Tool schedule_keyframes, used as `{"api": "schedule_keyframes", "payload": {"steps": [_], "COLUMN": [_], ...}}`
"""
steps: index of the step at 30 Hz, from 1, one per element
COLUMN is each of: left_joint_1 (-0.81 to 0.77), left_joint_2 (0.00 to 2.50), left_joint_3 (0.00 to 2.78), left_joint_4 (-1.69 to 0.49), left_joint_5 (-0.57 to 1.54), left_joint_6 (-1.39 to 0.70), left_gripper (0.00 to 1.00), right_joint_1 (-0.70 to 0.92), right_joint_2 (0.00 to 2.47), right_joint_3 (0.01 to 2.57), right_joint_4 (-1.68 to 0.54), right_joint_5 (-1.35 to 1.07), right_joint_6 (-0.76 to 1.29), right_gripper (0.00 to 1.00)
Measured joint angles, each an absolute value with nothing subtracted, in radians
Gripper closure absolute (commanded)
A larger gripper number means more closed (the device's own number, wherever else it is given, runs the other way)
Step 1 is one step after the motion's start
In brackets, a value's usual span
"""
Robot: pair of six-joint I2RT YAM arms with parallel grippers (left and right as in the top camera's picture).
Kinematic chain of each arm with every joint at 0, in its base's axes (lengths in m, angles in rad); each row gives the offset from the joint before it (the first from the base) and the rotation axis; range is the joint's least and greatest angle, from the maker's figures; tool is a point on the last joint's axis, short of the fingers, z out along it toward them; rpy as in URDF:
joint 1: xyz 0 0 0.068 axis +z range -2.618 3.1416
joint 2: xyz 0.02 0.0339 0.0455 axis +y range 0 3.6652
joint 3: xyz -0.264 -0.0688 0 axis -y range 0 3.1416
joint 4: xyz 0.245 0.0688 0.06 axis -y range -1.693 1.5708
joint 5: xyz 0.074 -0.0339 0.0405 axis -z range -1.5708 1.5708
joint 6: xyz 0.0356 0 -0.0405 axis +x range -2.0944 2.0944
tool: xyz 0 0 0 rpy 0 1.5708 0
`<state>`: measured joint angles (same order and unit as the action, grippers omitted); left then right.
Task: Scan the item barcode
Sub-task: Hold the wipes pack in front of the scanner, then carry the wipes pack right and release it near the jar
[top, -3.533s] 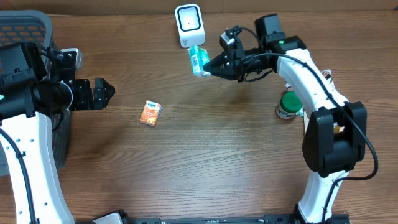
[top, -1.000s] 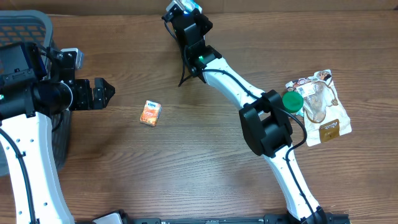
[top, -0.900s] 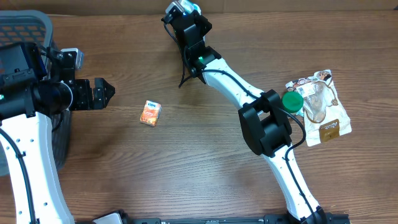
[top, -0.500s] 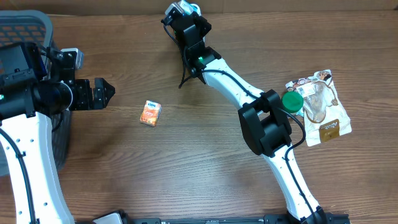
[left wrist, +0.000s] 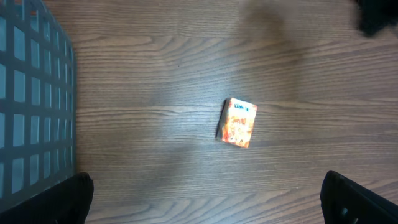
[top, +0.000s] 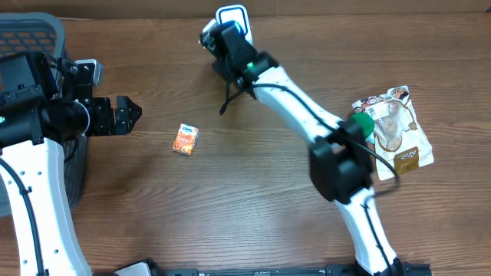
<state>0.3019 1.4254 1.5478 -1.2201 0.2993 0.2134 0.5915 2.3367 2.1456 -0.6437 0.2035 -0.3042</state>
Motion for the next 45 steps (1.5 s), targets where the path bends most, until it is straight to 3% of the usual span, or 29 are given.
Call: {"api": "schedule_keyframes", "payload": {"steps": [9,17,25,32,38,45], "left_joint_1": [0.302,0.302,0.302,0.302,0.302,0.302], "left_joint_2": [1.425,1.425,1.425,1.425,1.425,1.425], "left_joint_3": [1.548,1.548,1.548,1.548,1.548,1.548], "left_joint_4": [-1.219,-1.219,-1.219,-1.219,-1.219,-1.219], "left_joint_5": [0.299,0.299,0.299,0.299,0.299,0.299], "left_joint_6": [0.213,0.213,0.213,0.213,0.213,0.213], "left_gripper": [0.00,0.00,0.00,0.00,0.00,0.00], "right_joint_1": [0.480,0.159,-0.130,-0.203,-0.211,-0.212], "right_joint_2": [1.885,1.919,1.989,2.009,2.040,2.040], "right_joint_3": [2.175,2.170,2.149,2.007,1.889,1.930], "right_joint_4": [-1.172,-1.524,-1.575,-1.496,-1.439,-1.530], "right_joint_5": [0.009,-0.019,-0.070,-0.078,-0.083,-0.099], "right_joint_6": [0.133,0.364,0.430,0.441,0.451,0.444], "right_gripper": [0.96,0.96,0.96,0.96,0.58,0.54]}}
